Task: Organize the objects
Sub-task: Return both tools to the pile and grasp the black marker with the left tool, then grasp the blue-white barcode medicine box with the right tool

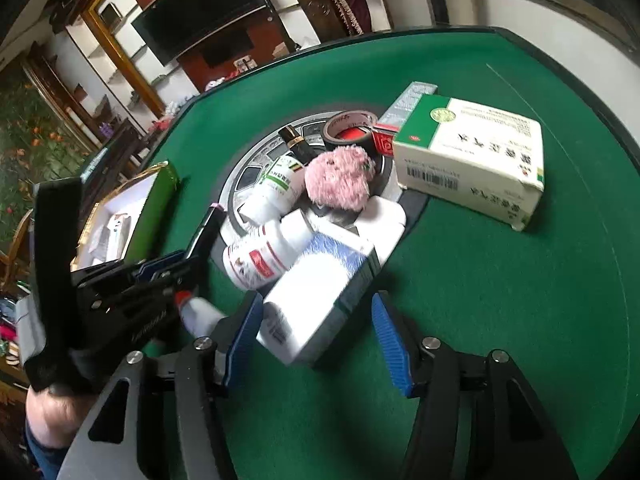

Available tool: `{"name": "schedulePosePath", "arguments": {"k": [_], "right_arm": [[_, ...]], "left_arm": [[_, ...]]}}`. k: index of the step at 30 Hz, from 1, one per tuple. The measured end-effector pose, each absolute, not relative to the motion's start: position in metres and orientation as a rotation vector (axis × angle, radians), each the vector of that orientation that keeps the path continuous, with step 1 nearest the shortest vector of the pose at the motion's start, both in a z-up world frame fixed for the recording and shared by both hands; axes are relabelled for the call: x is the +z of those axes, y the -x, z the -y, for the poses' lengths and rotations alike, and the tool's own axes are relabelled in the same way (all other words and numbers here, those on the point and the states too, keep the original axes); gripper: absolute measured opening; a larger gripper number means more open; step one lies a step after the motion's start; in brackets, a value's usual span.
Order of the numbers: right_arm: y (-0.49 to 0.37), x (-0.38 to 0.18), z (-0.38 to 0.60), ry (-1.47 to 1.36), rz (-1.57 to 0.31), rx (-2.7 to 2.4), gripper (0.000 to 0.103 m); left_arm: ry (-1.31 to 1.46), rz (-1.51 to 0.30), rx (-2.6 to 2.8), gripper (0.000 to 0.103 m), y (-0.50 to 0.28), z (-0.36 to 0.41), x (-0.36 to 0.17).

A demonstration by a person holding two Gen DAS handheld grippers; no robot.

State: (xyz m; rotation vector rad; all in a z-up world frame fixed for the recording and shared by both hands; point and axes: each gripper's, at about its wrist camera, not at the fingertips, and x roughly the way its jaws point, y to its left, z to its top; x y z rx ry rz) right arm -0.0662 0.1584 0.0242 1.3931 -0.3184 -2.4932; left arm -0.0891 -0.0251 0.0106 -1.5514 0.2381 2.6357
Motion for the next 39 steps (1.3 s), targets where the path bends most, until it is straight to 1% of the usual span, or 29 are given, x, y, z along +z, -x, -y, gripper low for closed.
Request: {"name": "schedulePosePath", "arguments": {"k": [2,5,8,9,10,11,14,18,21,28,32,39], "right_arm": [[0.071,0.025,-0.148,-1.408,0.269,-2.507,0.062],[0.077,0.018,-0.135,-1.453,0.152,-2.551,0.063],[0.075,0.017,-0.145,-1.437,0.180,-2.539,0.062],[0.071,0.019,-0.150,-1.417,0.153,-2.562,0.061],[0.067,0.021,-0.155,-1.395,0.095,-2.595,0.055],[0.066,0.020,-0.157,-1.391,0.081,-2.601,0.042],[0.063,0.020,-0.171,-1.389,0.139,-2.573,0.037],[0.058,0.026,-0.167,-1.347,0.122,-2.571,0.036],[0.053,0.031,-0.164,-1.315,0.111,-2.575,0.036],[0.054,0.038,-0.166,-1.275,0.160,-2.588,0.036],[0.053,0.042,-0.168,-1.253,0.181,-2.599,0.036],[0.058,0.034,-0.165,-1.308,0.154,-2.573,0.036]], "left_arm": [[1.557,-0.212,2.624,0.015,0.091,0.028,0.011],[1.560,-0.209,2.616,0.015,0.094,0.028,0.011],[1.559,-0.237,2.597,0.015,0.089,0.025,0.012],[1.563,-0.231,2.584,0.015,0.088,0.024,0.012],[1.563,-0.231,2.576,0.015,0.087,0.024,0.012],[1.561,-0.242,2.569,0.015,0.085,0.023,0.012],[1.548,-0.272,2.557,0.014,0.081,0.015,0.011],[1.529,-0.260,2.538,0.014,0.076,0.016,0.013],[1.496,-0.208,2.544,0.014,0.070,0.021,0.019],[1.448,-0.148,2.550,0.014,0.067,0.026,0.029],[1.464,-0.146,2.541,0.014,0.070,0.025,0.026],[1.519,-0.207,2.529,0.014,0.073,0.021,0.012]]}}
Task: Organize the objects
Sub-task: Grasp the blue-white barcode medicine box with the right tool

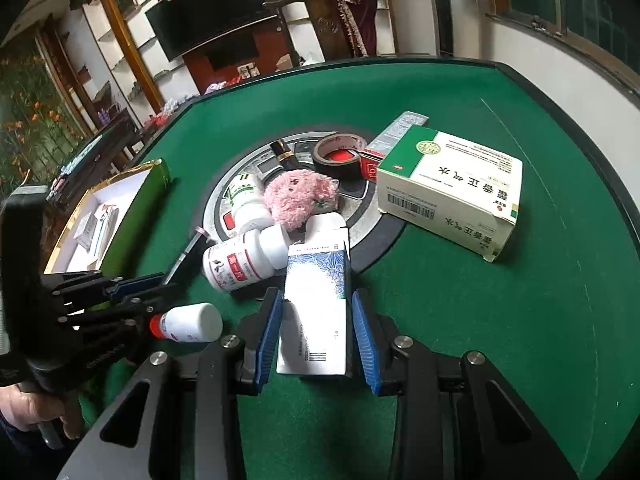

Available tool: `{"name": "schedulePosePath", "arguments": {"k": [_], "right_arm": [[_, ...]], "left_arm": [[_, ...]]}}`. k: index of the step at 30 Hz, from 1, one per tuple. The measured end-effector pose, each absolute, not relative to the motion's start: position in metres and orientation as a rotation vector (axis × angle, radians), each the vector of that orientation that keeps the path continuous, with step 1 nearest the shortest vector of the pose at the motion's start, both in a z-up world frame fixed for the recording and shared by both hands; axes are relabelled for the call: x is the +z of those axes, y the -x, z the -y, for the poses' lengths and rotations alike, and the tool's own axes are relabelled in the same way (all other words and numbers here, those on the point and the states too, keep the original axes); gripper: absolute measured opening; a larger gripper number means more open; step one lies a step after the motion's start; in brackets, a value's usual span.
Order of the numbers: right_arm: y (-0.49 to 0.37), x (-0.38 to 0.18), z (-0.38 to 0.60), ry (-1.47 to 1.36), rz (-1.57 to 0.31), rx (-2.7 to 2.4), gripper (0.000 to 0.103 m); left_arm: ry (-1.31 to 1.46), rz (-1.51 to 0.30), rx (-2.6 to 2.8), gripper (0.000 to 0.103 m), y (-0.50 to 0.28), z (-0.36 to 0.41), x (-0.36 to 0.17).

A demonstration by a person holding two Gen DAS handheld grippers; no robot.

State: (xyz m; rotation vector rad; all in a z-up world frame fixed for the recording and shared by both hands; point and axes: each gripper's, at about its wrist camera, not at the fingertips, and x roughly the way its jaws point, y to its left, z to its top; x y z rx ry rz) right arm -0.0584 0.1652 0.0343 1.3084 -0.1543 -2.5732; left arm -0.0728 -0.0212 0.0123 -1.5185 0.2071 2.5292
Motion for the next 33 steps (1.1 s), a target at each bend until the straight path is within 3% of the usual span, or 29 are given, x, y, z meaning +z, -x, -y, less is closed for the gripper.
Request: {"name": "schedulePosePath", "arguments": {"k": [1,5,13,15,16,17,21,23,24,27,29,33], "right_arm": [[0.057,0.035,-0.164,-1.311,0.134,-2.593,0.037],[0.057,0.033,-0.160,-1.354,0.077,-2.623,0.062],[0.055,0.024,-0.148,-1.384,-0.038,-2.605,0.062],[0.054,0.022,-0.148,-1.370,-0.048,-2.605,0.061],[0.053,0.021,-0.147,-1.362,-0.082,-2.616,0.053],[0.053,0.020,-0.146,-1.363,-0.103,-2.624,0.033],[0.052,0.013,-0.138,-1.368,-0.170,-2.606,0.034],[0.051,0.014,-0.137,-1.355,-0.176,-2.612,0.034],[0.050,0.014,-0.137,-1.353,-0.174,-2.612,0.034],[0.050,0.011,-0.139,-1.352,-0.160,-2.607,0.034],[0.049,0.011,-0.140,-1.341,-0.157,-2.612,0.034],[0.047,0.012,-0.140,-1.339,-0.156,-2.608,0.034]], "left_arm": [[1.520,-0.209,2.530,0.014,0.073,0.021,0.012],[1.509,-0.224,2.538,0.015,0.071,0.020,0.013],[1.503,-0.225,2.550,0.015,0.071,0.020,0.013],[1.498,-0.245,2.561,0.015,0.069,0.018,0.013],[1.494,-0.259,2.567,0.015,0.069,0.016,0.013],[1.490,-0.276,2.573,0.015,0.068,0.015,0.013],[1.486,-0.279,2.599,0.020,0.065,0.016,0.012],[1.480,-0.307,2.629,0.030,0.064,0.016,0.012],[1.477,-0.312,2.641,0.031,0.064,0.016,0.012],[1.455,-0.340,2.655,0.026,0.061,0.012,0.011],[1.443,-0.335,2.648,0.015,0.059,0.008,0.011],[1.421,-0.351,2.662,0.015,0.057,0.005,0.011]]}}
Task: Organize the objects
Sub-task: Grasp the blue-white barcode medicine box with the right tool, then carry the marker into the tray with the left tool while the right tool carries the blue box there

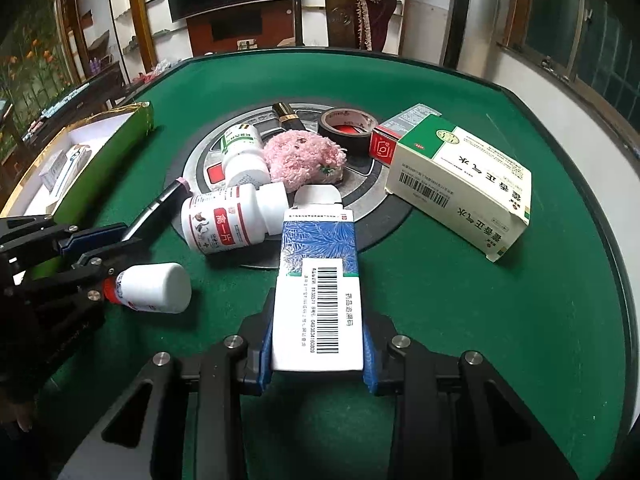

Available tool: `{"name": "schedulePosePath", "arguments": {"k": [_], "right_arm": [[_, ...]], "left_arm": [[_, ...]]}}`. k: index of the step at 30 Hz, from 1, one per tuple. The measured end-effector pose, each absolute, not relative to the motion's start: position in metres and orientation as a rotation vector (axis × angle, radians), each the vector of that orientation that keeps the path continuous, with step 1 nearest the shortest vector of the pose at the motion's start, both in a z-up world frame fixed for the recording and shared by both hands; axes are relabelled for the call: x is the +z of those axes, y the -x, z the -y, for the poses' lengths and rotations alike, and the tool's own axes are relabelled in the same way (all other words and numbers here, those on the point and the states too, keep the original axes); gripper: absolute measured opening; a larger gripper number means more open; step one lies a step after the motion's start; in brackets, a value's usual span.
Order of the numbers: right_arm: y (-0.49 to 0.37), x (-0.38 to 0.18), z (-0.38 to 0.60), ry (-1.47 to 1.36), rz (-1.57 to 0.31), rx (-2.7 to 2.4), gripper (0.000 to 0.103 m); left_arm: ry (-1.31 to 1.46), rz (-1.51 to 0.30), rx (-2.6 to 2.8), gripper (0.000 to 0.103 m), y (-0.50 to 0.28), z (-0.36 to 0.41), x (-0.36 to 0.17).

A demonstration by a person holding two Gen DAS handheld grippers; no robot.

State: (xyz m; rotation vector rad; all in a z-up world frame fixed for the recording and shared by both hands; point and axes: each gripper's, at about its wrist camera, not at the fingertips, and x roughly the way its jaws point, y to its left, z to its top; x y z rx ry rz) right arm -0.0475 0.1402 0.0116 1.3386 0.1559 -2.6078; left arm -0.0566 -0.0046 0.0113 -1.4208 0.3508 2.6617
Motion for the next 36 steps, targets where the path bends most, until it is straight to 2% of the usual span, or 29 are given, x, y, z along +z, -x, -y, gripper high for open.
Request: {"name": "schedulePosePath", "arguments": {"k": [4,21,36], "right_arm": [[0.043,0.023,-0.141,-1.272,-0.173,-2.646,0.034],[0.042,0.042,-0.159,-1.189,-0.022,-2.691,0.034],[0.041,0.054,-0.138,-1.137,0.049,-2.639,0.034]], "left_arm": [[1.417,-0.333,2.649,0.014,0.056,0.006,0.012],[1.344,-0.261,2.668,0.014,0.050,0.012,0.033],[1.259,0.001,2.685,0.014,0.047,0.055,0.073]]}}
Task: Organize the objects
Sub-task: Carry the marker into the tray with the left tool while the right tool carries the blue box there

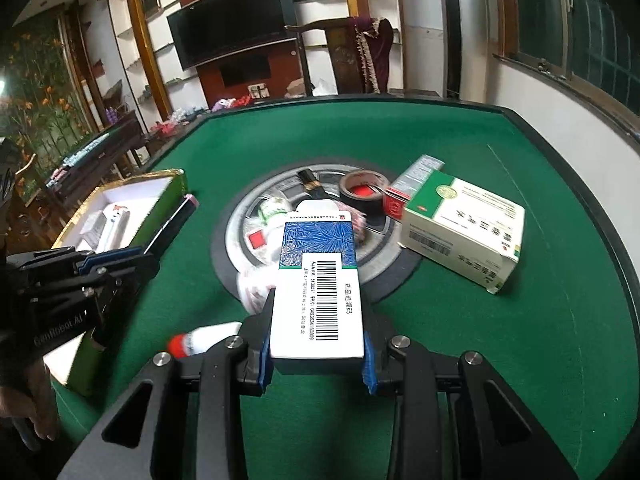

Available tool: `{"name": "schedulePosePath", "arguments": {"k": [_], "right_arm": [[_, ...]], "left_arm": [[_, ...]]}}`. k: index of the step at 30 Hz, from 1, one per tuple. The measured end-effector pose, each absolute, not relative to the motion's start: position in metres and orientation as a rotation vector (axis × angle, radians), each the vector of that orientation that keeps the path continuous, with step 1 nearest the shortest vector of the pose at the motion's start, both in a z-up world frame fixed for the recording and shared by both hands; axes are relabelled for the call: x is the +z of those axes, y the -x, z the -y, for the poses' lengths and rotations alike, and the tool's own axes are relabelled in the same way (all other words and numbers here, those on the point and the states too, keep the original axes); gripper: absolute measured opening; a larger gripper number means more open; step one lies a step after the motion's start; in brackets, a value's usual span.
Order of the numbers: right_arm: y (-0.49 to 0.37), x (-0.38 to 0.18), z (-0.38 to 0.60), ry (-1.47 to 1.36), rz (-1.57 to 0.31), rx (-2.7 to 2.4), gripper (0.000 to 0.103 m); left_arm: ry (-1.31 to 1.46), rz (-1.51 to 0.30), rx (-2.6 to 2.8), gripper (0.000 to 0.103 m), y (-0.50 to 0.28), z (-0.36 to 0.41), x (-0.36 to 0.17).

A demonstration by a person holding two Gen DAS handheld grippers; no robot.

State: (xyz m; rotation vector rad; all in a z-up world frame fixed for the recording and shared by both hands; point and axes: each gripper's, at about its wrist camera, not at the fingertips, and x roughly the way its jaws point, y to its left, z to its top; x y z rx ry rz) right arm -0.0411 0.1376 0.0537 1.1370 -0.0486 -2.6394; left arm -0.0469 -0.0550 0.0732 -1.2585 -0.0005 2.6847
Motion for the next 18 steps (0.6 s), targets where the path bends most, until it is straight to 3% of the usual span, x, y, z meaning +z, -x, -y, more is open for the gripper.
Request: {"name": "schedulePosePath", "arguments": {"k": [18], "right_arm": [[0.062,0.087,-0.001,-1.042,-0.014,-2.414,0.034]], "left_arm": [[1.279,0.362,2.861,0.014,0.046,0.206,0.093]]}}
